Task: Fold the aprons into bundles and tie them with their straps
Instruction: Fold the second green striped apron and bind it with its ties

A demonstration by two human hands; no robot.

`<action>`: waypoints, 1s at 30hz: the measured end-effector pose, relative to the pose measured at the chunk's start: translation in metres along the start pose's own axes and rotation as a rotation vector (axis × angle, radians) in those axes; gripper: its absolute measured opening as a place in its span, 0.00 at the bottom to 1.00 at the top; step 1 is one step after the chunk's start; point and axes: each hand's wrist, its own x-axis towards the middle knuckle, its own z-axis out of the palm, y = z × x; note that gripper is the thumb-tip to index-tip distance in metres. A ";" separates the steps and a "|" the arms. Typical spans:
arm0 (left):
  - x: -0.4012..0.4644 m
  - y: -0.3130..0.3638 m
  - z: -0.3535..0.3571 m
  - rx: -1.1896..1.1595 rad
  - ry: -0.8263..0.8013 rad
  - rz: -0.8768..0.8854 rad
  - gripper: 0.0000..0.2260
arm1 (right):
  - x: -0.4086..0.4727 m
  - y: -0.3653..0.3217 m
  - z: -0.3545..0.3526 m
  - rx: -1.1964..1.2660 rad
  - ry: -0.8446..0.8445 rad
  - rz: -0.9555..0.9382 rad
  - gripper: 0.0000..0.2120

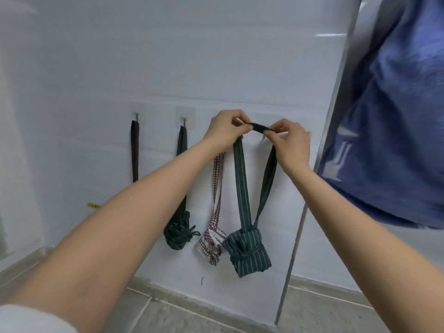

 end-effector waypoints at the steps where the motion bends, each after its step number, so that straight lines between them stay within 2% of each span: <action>1: 0.006 -0.001 0.009 0.074 0.035 0.048 0.04 | 0.004 0.005 -0.003 -0.100 0.023 -0.016 0.04; 6: 0.022 -0.009 0.036 0.242 0.100 0.119 0.02 | 0.012 0.017 -0.007 -0.393 0.037 -0.119 0.08; 14: 0.021 -0.019 0.047 0.481 0.082 0.146 0.04 | 0.009 0.026 0.008 -0.619 -0.014 -0.160 0.05; 20: 0.018 -0.018 0.048 0.513 0.052 0.119 0.04 | 0.003 0.022 0.012 -0.635 -0.060 -0.160 0.09; 30: 0.018 -0.012 0.052 0.611 0.100 0.148 0.06 | 0.003 0.020 0.016 -0.657 -0.065 -0.089 0.08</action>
